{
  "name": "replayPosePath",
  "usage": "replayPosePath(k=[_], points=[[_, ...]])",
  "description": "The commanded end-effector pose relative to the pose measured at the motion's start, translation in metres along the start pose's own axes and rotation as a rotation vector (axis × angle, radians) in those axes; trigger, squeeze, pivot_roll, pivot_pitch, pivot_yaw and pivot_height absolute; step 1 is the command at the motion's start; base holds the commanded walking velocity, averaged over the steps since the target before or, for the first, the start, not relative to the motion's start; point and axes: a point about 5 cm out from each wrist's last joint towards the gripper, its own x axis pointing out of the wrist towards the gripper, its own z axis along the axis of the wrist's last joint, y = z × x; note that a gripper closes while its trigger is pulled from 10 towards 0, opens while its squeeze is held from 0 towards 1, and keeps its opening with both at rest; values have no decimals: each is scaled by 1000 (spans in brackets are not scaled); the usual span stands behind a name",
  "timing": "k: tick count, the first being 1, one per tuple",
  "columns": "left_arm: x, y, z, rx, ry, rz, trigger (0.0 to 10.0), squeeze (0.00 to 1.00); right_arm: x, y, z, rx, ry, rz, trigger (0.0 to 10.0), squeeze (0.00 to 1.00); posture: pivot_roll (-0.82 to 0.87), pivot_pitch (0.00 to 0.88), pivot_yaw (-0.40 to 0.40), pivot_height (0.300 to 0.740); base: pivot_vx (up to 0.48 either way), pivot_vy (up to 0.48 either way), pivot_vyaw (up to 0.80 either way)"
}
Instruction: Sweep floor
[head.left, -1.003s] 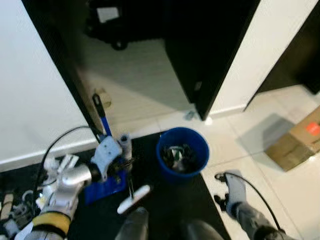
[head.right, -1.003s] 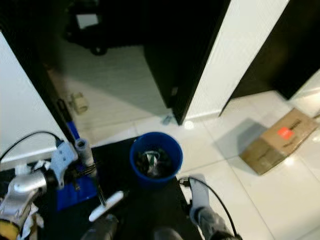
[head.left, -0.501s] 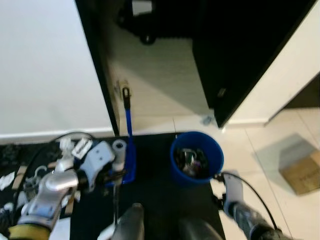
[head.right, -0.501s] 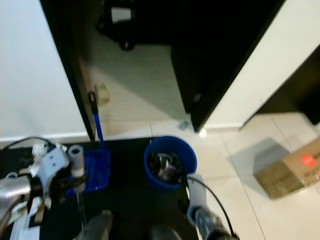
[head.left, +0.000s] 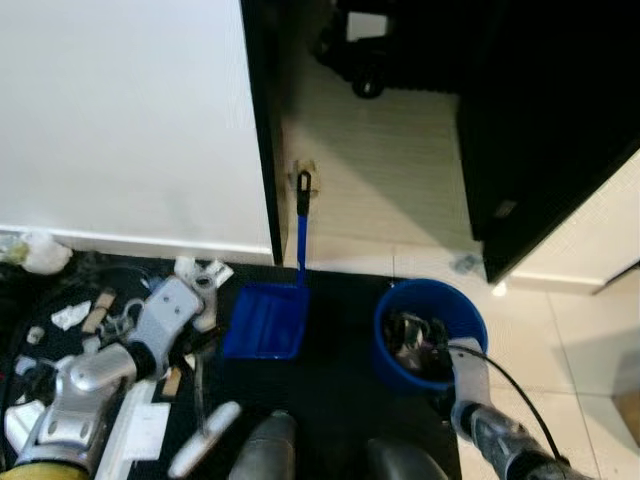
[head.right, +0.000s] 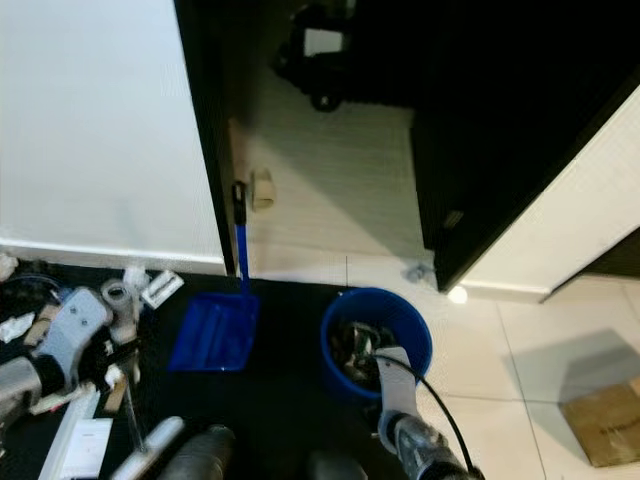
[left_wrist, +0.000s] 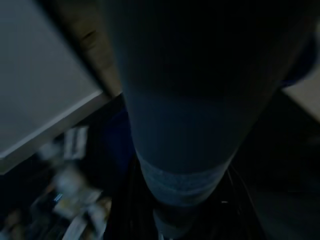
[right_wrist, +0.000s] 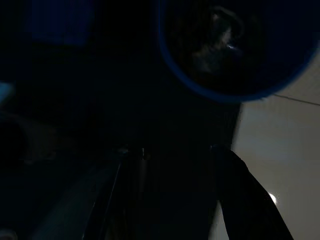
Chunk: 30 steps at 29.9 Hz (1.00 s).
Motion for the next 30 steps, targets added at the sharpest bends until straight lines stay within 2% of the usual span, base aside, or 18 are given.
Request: replayPosePath(k=[1,4,6,10,13,16,21,26,27,30], points=[[-5,-3,-20,-52,76,58,10000,0,1,1,6,4,-19,2,10000,0,159,0,-108,740,0,0,800],[-5,-9,-28,-141,103,108,10000,0,1,1,8,3,-23,6,10000,0,161,0,-113,740,0,0,800],[-4,-10,-30,-167,102,126,10000,0,2,1,9,3,-25,7,10000,0,161,0,-113,740,0,0,800],[4,-17,-34,-282,68,227,10000,0,3,3,13,-1,-33,21,10000,0,165,0,-121,740,0,0,800],[11,-23,-36,-327,59,261,10000,0,4,4,16,0,-39,29,10000,0,165,0,-122,740,0,0,800],[23,-30,-35,-336,44,323,10000,0,5,7,20,5,-52,45,10000,0,164,0,-124,740,0,0,800],[33,-33,-33,-363,32,375,10000,0,6,10,25,9,-69,57,10000,0,158,0,-123,740,0,0,800],[42,-32,-22,-294,3,386,10000,0,7,12,37,37,-118,69,10000,0,151,0,-119,740,0,0,800],[44,-30,-17,-263,-12,385,10000,0,8,14,46,54,-157,77,10000,0,148,0,-113,740,0,0,800],[45,-29,-14,-261,-27,388,10000,0,8,15,53,62,-183,81,10000,0,148,0,-113,740,0,0,800]])
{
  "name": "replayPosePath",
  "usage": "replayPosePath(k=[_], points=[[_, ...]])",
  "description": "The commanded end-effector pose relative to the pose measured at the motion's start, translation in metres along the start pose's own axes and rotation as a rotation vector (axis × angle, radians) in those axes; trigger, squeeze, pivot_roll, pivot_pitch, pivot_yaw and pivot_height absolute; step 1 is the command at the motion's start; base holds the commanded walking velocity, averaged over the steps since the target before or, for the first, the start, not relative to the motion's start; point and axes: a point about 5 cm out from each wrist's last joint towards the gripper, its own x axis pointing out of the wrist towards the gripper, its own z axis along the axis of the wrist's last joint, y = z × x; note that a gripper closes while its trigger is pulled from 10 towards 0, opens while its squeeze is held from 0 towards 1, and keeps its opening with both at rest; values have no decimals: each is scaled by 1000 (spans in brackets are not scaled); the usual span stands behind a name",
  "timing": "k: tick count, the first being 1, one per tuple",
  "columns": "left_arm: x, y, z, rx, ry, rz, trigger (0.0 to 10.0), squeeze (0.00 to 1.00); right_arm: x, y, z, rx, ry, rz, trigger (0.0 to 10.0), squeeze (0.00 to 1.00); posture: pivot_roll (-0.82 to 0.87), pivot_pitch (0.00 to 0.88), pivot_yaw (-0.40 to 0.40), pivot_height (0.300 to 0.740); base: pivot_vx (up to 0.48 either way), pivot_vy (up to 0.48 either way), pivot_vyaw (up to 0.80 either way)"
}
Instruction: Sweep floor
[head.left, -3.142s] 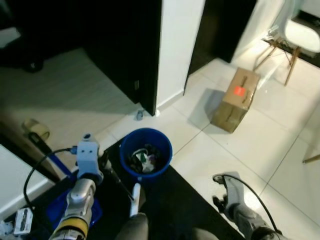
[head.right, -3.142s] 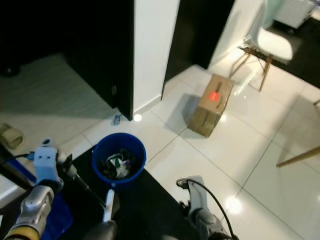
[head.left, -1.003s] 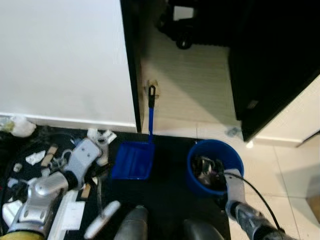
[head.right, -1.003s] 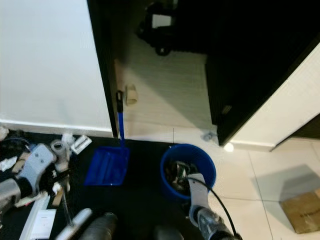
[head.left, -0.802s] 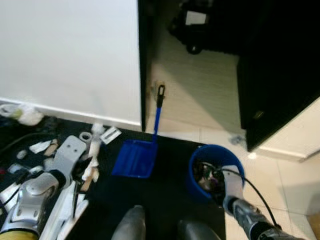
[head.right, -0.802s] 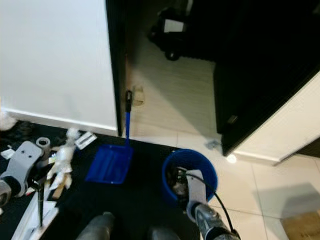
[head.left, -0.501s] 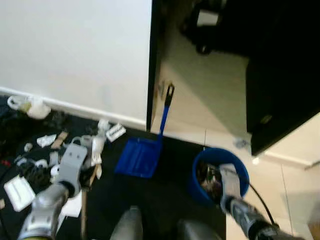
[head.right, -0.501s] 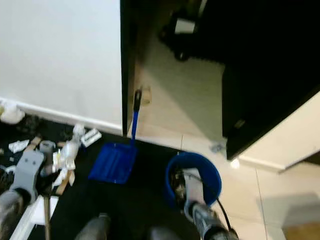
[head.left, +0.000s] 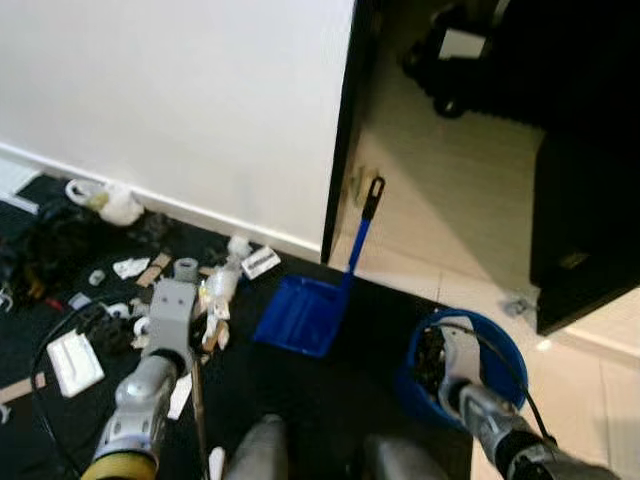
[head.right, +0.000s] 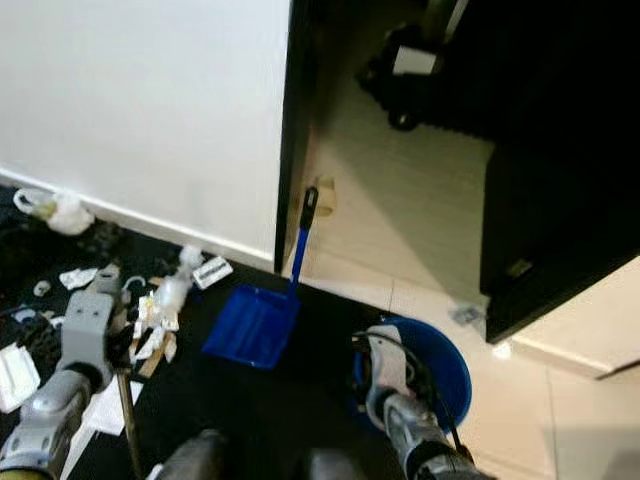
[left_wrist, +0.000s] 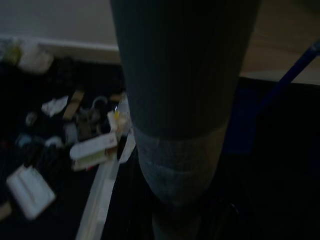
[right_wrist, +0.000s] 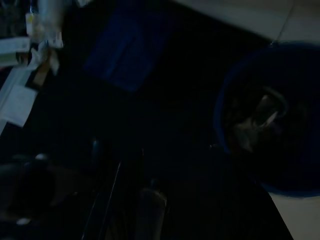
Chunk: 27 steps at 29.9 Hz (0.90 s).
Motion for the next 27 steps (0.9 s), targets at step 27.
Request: replayPosePath(k=[27], points=[[27,-15,24,-65,-55,10,10000,0,-1,-10,126,127,-537,-18,10000,0,124,0,-58,740,0,0,800]])
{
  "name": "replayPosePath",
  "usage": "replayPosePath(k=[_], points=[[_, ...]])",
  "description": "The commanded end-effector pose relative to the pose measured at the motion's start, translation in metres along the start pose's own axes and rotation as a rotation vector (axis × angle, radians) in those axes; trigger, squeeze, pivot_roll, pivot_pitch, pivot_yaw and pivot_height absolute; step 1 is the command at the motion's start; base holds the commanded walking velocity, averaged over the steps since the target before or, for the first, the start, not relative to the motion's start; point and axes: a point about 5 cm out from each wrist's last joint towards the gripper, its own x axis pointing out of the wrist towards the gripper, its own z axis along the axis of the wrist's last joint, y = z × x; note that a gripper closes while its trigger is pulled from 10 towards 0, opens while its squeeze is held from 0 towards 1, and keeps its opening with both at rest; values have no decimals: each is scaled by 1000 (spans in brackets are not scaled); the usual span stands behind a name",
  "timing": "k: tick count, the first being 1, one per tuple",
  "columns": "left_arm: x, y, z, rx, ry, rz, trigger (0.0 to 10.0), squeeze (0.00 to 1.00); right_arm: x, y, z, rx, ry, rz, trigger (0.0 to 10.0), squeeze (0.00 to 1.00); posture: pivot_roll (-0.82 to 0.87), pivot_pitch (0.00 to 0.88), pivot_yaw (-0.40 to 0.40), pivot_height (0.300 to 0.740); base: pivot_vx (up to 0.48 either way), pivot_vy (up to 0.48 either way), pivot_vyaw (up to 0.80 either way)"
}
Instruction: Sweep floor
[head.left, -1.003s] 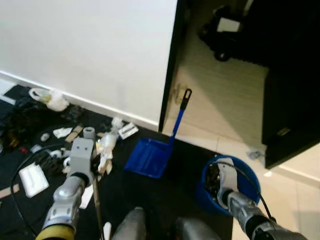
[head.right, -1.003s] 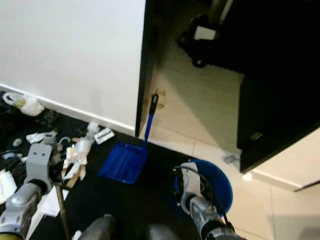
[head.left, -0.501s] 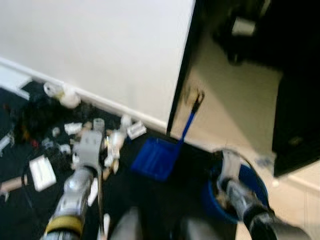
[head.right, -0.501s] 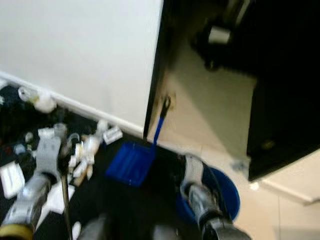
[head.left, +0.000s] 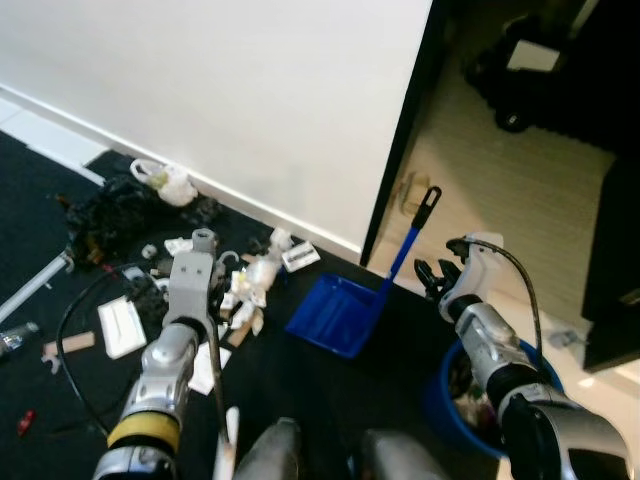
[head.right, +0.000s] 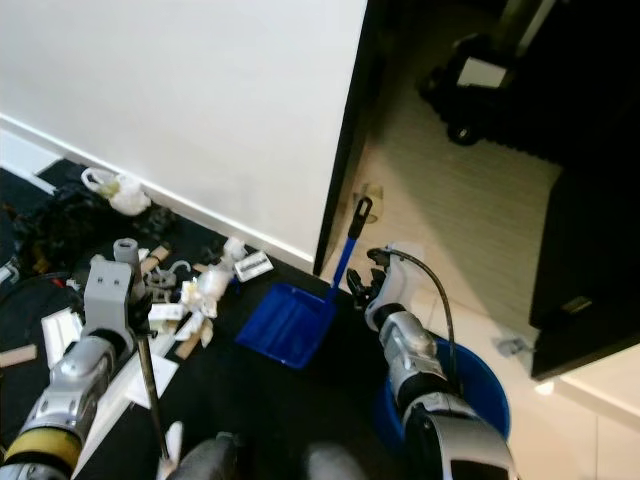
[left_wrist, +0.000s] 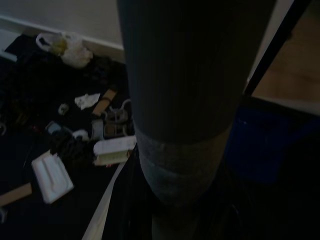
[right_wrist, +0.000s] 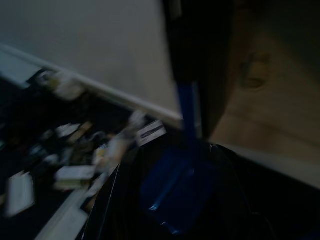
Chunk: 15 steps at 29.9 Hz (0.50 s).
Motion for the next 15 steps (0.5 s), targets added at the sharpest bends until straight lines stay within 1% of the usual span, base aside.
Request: replayPosePath(k=[1,2,3,4,5,7,9,13,15], points=[[1,1,0,-6,-5,5,10000,0,4,3,11,1,-56,3,10000,0,123,0,-55,740,0,0,800],[3,1,3,-31,-11,14,10000,0,7,4,20,4,-87,13,10000,0,119,0,-53,740,0,0,0],[3,1,3,-31,-11,14,10000,0,7,4,20,4,-87,13,10000,0,119,0,-53,740,0,0,0],[5,1,6,-50,-16,22,10000,0,9,5,26,9,-110,23,10000,0,117,0,-52,740,0,0,0],[8,0,11,-84,-28,37,10000,0,13,9,37,-3,-149,57,10000,0,115,0,-56,740,0,0,0],[9,0,12,-91,-35,41,10000,0,13,10,40,-11,-157,67,10000,0,115,0,-56,740,0,0,0],[11,-1,14,-104,-40,50,10000,0,14,12,43,-21,-167,80,10000,0,115,0,-59,740,0,-315,0],[14,-2,18,-135,-50,71,10000,0,18,17,53,-19,-202,93,10000,0,115,0,-61,740,0,-480,0],[15,-2,18,-135,-51,77,10000,0,19,18,55,-25,-211,95,10000,0,115,0,-61,740,0,-480,0]])
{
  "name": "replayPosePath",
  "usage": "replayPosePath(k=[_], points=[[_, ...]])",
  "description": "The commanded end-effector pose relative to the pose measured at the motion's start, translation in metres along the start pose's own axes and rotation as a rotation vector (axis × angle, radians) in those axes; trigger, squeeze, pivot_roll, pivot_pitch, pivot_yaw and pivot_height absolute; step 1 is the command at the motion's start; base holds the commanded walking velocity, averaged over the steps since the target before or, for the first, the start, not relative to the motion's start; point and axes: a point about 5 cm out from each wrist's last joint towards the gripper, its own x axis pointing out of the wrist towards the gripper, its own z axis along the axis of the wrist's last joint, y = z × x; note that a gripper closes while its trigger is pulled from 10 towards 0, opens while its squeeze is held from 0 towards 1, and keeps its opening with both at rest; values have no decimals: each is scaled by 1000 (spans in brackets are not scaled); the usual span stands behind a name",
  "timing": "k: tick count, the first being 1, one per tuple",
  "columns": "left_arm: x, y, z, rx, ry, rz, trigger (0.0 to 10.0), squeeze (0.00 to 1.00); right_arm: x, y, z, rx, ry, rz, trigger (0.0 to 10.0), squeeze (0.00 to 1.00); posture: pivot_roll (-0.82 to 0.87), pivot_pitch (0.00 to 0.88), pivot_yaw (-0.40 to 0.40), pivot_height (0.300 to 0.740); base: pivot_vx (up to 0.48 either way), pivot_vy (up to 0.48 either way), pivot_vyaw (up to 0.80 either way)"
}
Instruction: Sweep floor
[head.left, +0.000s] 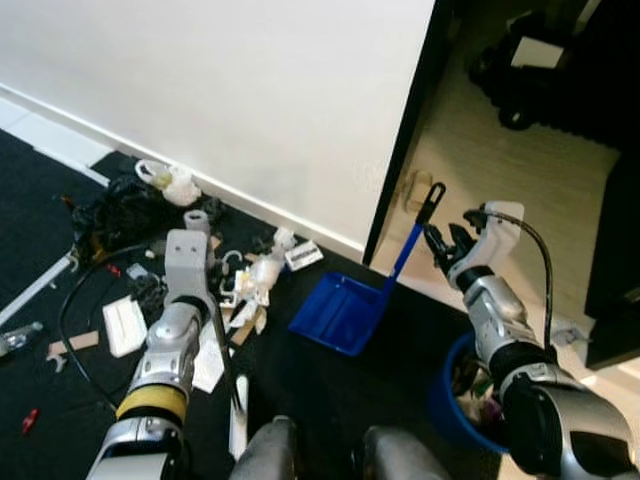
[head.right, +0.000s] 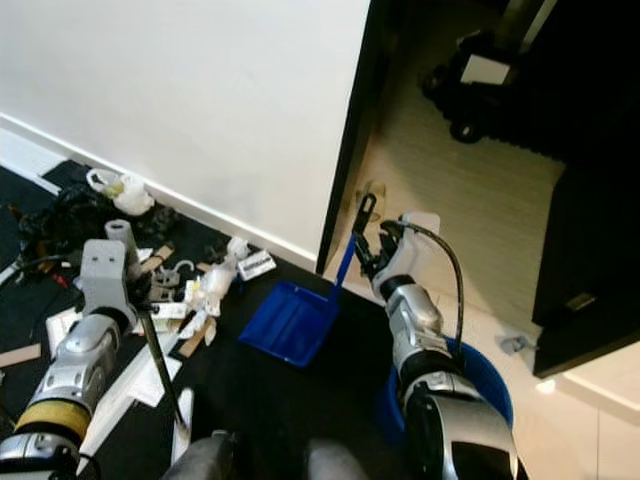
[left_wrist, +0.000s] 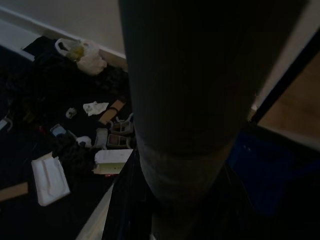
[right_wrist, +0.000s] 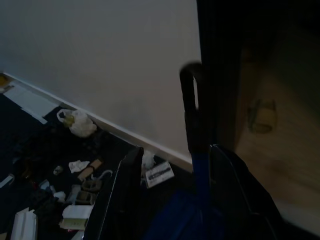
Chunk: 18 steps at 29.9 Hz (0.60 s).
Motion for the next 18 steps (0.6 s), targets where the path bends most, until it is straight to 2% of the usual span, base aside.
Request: replayPosePath(k=[1,3,4,7,15,18], points=[[-1,-9,-8,-21,25,-13,10000,0,0,-4,7,-13,-29,-14,10000,0,115,0,-61,740,0,-480,0],[0,-9,-9,-25,25,-6,10000,0,1,-4,8,-27,-30,-10,10000,0,114,0,-60,740,0,-240,0],[0,-7,-9,8,31,3,10000,0,2,-2,9,-43,-35,-4,10000,0,114,0,-60,740,0,0,0],[-1,-3,-9,32,25,4,10000,0,3,0,13,-60,-52,5,10000,0,114,0,-61,740,0,0,0],[-4,4,-4,13,-23,9,10000,0,5,4,13,-48,-55,17,10000,0,120,0,-67,740,0,0,0],[-5,6,-1,2,-44,16,10000,0,5,6,11,-47,-44,21,10000,0,124,0,-70,740,327,0,0]])
